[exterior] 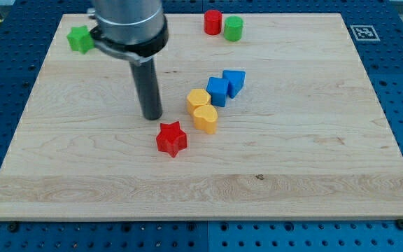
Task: Push the red star towards the bottom center
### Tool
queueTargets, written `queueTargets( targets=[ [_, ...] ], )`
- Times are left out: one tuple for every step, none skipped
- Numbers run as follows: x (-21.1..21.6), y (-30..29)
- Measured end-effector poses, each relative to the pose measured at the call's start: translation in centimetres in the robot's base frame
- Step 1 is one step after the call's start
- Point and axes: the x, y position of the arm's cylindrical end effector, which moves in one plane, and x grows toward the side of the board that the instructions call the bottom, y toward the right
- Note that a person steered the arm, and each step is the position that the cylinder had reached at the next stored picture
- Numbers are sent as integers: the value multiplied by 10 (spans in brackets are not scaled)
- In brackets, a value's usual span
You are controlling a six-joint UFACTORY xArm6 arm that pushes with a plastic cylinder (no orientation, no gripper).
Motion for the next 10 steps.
queueTargets(
  targets=[
    [-3,9],
    [5,9],
    [20,9],
    [51,9],
    [56,9],
    [79,14],
    [83,16],
    [83,16],
    [109,17],
    [122,17]
  ],
)
